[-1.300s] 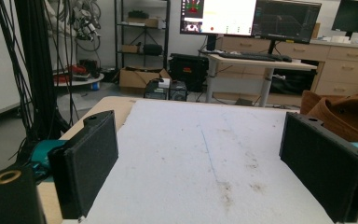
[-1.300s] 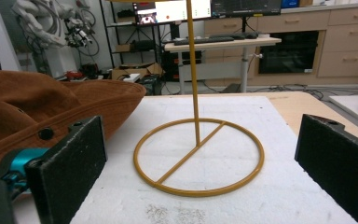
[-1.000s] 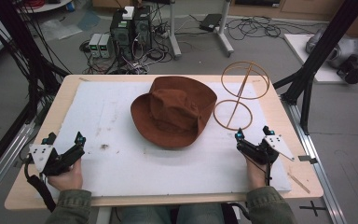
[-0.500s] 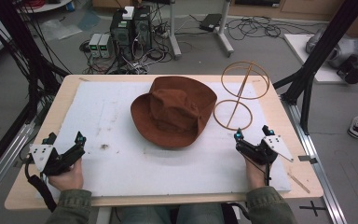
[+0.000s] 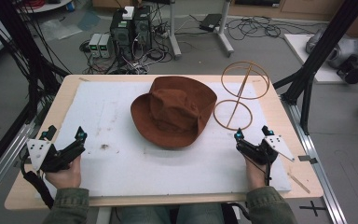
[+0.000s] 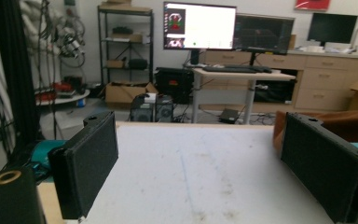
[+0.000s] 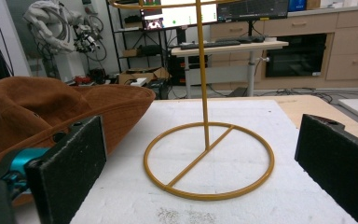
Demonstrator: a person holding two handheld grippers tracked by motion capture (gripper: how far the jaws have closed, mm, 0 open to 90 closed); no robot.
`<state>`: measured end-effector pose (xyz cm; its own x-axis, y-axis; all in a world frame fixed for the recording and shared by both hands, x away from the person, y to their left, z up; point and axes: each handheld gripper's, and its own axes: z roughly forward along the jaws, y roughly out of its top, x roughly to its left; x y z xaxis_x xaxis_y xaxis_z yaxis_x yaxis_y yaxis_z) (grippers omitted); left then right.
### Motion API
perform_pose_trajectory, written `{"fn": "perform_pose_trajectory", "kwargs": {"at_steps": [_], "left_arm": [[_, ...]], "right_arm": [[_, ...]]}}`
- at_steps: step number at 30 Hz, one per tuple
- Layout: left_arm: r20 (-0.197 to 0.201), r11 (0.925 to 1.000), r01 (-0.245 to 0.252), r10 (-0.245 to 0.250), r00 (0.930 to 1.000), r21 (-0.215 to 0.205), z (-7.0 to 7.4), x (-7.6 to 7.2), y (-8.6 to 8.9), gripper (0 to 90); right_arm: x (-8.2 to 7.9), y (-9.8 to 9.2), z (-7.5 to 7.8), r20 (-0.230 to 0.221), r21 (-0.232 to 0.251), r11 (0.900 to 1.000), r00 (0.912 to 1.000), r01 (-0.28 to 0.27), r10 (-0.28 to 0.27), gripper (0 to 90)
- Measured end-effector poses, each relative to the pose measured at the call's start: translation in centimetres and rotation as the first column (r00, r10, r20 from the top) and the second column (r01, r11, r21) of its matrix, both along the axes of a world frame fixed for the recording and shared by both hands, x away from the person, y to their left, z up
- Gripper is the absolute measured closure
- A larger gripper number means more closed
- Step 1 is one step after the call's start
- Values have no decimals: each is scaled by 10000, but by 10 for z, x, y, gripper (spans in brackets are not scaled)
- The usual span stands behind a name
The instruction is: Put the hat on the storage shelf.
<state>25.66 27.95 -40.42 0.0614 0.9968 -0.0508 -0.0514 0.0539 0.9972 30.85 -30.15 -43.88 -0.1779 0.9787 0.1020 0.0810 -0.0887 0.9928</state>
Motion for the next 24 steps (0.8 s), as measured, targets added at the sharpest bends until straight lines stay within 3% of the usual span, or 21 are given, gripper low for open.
{"fn": "perform_pose_trajectory", "kwargs": {"at_steps": [5,9,11,14,16,19,24], "left_arm": [[-44,9970,763,-763,9971,121,15,6,-10,118],[-90,9938,1094,-1092,9940,181,26,21,-22,118],[-87,9892,1457,-1456,9893,186,40,33,-36,118],[-113,9836,1768,-1765,9842,351,51,41,-49,118],[-357,9726,2289,-2275,9731,416,62,51,-63,121],[-1077,9475,3124,-3043,9465,688,73,66,-84,124],[-1652,9179,3868,-3694,9145,889,87,84,-113,124]], "right_arm": [[0,0,0,53,-25,10000,10000,-33,33,18],[0,0,0,131,99,10000,9999,10,-11,18],[0,0,0,84,187,9998,10000,-16,14,18],[0,-1,0,85,143,9999,10000,-29,28,19],[0,0,0,96,192,9998,9999,42,-44,18],[-1,-1,1,208,306,9995,9997,95,-101,18],[0,-1,0,179,394,9992,9998,28,-35,18]]}}
